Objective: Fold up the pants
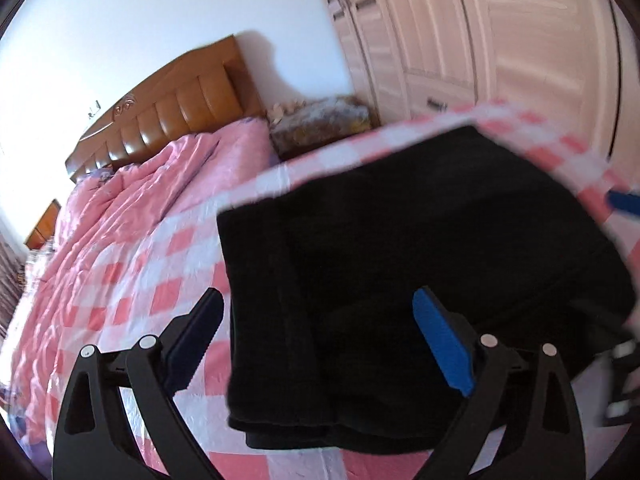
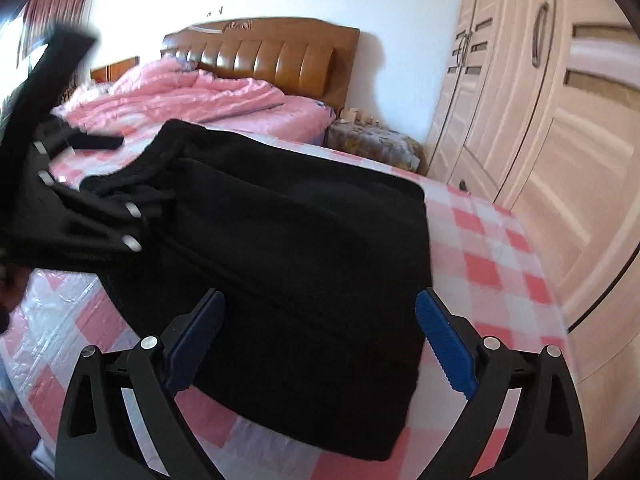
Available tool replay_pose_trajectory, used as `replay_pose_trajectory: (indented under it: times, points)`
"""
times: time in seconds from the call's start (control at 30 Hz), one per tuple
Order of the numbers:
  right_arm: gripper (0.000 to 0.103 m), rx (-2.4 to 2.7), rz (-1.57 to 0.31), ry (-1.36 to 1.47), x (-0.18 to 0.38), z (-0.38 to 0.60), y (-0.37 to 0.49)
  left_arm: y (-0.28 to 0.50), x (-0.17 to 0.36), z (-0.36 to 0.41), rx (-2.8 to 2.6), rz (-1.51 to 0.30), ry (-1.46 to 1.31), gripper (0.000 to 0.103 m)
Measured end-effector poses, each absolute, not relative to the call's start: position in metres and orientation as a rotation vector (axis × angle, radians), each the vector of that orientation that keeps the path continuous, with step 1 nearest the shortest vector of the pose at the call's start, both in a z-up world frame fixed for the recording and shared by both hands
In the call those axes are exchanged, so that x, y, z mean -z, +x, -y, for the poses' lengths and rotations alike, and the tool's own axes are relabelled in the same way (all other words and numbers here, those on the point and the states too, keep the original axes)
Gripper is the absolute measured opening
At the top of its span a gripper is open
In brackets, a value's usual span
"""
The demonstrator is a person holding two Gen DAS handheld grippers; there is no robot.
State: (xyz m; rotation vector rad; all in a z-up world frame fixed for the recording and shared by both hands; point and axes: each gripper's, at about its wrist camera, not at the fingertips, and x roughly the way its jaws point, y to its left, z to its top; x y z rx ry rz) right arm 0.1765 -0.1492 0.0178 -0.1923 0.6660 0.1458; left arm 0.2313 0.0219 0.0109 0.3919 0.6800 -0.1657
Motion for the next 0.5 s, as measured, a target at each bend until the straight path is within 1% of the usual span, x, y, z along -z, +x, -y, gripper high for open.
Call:
replay_pose_trajectory:
  times: [0.17,0.3,0.5]
  points:
    - [0.095,-0.203,-0.693,-0.080,-0.007,0.163,0.178,0.234,0.002,-0.041,0.206,-0.692,0.292,0.097]
    - [0.095,-0.210,-0.667,-0.075,-0.003,0.161,0.172,0.232,0.010,-0.048,0.217,-0.682,0.259,0.099]
    - [0.097,-0.221,-0.684,-0.054,-0.002,0.164,0.174,0.236,0.015,-0.054,0.225,-0.680,0.222,0.101]
